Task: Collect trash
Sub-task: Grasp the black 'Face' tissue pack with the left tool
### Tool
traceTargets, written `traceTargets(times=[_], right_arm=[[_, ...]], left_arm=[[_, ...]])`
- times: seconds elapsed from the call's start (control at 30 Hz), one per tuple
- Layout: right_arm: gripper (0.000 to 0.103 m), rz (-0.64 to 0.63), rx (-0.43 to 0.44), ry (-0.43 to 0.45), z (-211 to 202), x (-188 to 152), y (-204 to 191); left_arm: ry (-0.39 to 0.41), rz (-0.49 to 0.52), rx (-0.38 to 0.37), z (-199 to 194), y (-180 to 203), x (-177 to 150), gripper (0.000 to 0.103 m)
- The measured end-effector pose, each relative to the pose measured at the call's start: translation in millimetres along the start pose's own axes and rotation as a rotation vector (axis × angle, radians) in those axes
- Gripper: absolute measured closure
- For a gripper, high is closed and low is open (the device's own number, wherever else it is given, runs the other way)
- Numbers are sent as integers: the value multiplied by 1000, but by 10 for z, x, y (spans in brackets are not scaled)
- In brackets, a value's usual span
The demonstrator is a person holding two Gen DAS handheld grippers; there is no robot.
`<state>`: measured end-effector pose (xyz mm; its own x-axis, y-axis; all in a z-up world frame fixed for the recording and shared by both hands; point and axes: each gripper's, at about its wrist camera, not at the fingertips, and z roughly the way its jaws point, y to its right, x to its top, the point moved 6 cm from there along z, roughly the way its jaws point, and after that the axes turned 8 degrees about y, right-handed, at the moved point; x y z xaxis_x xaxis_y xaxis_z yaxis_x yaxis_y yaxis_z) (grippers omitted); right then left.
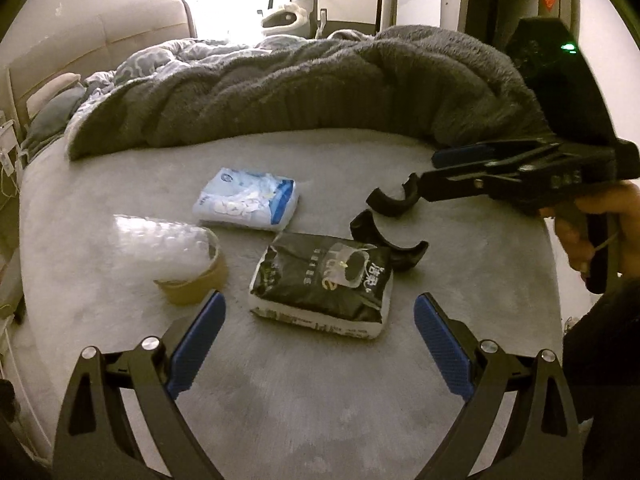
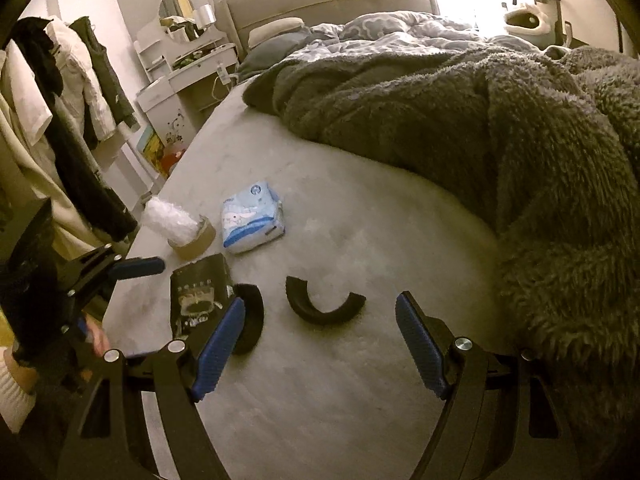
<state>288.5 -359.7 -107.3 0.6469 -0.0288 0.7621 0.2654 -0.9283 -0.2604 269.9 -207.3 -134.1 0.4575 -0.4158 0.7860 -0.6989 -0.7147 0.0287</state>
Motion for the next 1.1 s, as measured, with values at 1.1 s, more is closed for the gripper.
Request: traceTargets(times=[1.1], right_arm=[[48,-23,-92,-63,324,-93,-53]], left_arm=[[99,-188,79,-345,-362,190,27]])
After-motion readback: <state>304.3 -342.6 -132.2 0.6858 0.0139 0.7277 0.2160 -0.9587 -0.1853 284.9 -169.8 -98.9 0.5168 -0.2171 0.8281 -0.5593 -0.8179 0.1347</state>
